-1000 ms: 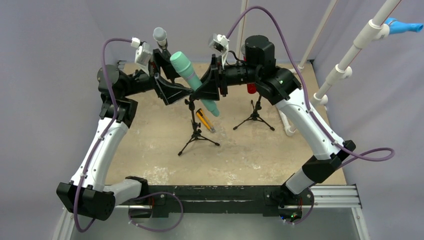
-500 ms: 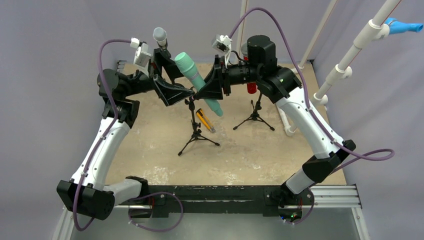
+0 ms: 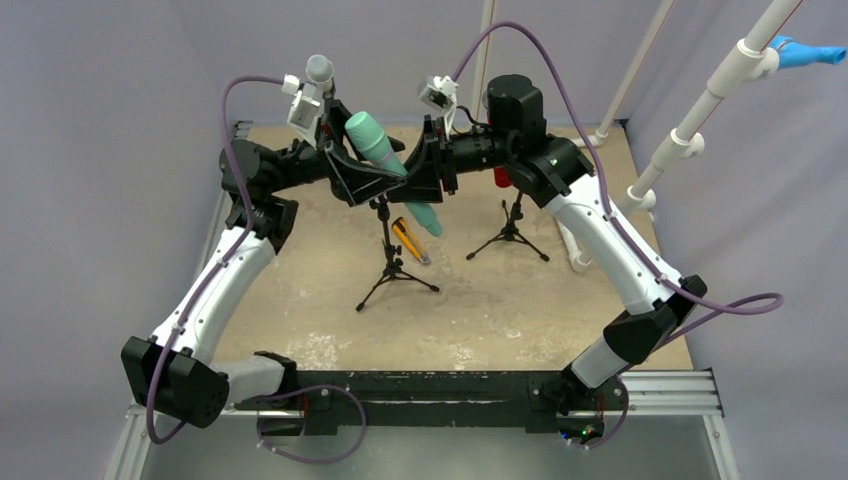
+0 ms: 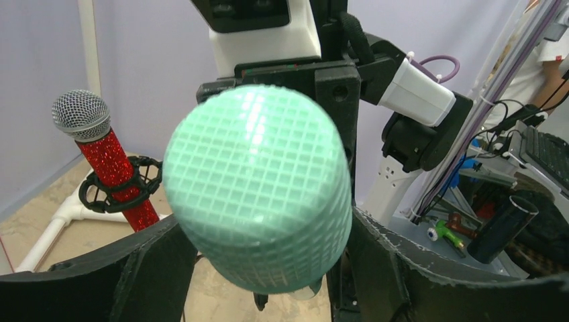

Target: Remove the microphone from the stand

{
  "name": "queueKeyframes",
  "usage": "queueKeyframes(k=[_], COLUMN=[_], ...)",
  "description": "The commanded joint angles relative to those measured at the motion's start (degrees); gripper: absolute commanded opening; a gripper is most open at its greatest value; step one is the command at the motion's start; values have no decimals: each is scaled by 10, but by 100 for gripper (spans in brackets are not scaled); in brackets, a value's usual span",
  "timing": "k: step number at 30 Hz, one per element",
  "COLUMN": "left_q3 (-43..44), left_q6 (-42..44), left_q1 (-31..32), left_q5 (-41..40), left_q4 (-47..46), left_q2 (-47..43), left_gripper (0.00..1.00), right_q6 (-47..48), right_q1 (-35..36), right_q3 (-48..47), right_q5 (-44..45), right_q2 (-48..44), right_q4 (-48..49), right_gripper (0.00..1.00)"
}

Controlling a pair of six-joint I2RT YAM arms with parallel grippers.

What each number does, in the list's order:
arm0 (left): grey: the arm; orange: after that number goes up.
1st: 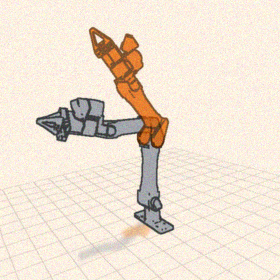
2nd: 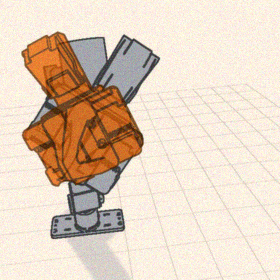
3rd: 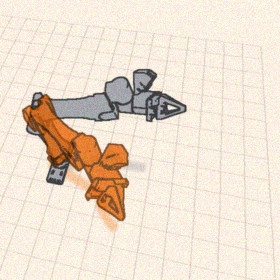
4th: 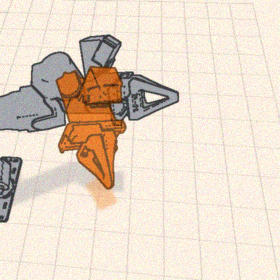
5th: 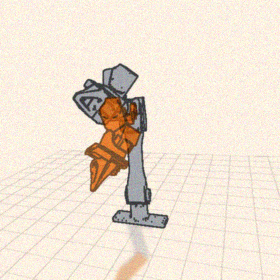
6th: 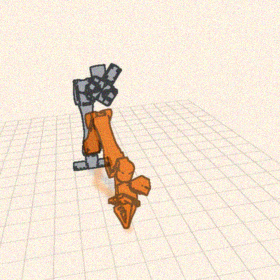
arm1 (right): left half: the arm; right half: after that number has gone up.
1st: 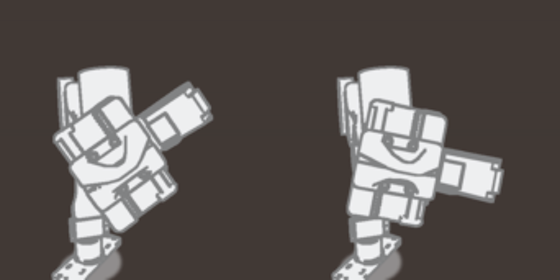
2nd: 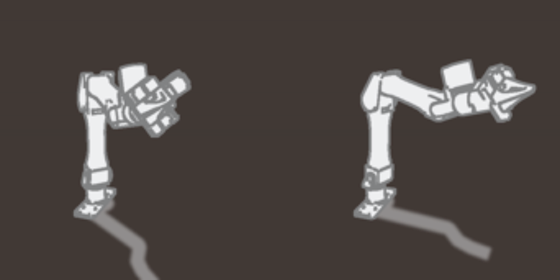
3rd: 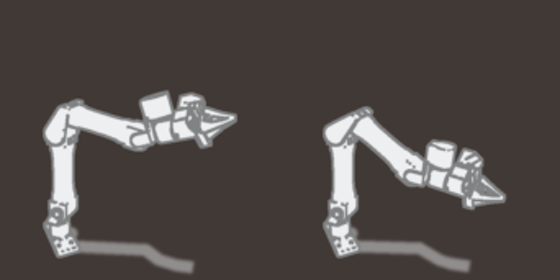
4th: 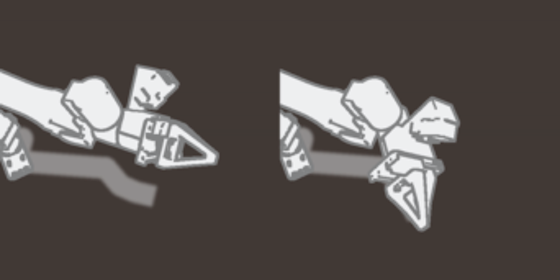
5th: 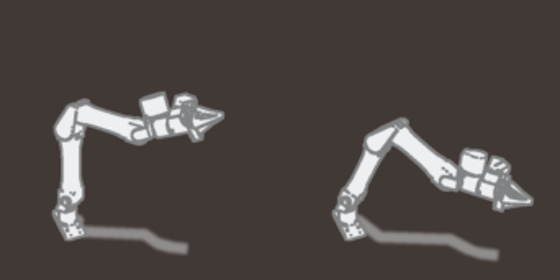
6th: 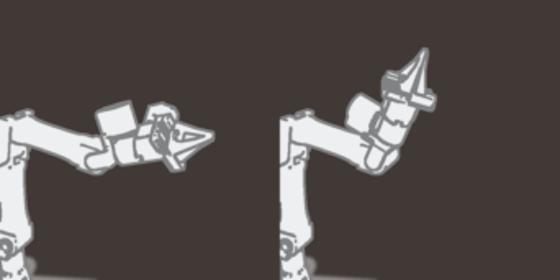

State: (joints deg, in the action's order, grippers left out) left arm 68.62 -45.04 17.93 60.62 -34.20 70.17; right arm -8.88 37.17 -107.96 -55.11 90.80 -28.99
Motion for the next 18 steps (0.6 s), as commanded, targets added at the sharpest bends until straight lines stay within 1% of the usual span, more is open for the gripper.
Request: queueKeyframes(k=[1,3,7,9,10,11,14,15,16,17,18], left_q3=[-9,-13,-15,-18,-21,-23,-28,-27,-26,-24,-19], left_q6=[-41,-52,-62,-59,-56,-53,-36,-27,-20,-13,-5], left_q1=[3,3,4,4,4,4,4,3,3,3,2], left_q5=[-27,-32,-35,-33,-32,-29,-26,-25,-23,-21,-19], left_q4=[-64,-76,-81,-78,-75,-71,-49,-36,-23,-9,9], left_q2=[0,2,4,2,1,-1,-11,-14,-18,-22,-24], left_gripper=[72,67,51,42,36,28,0,0,0,0,0], right_q6=[-5,-4,-4,-5,-5,-5,-2,1,5,9,14], right_q1=[0,0,0,0,0,0,0,0,0,0,0], right_q3=[12,14,19,20,19,19,18,17,15,15,14], right_q5=[-17,-18,-18,-18,-18,-17,-6,2,8,15,23], right_q2=[-16,-18,-22,-23,-24,-25,-28,-30,-31,-32,-36], right_q4=[33,34,36,36,36,37,31,26,20,14,7], right_gripper=[0,0,0,0,0,0,0,3,11,26,35])
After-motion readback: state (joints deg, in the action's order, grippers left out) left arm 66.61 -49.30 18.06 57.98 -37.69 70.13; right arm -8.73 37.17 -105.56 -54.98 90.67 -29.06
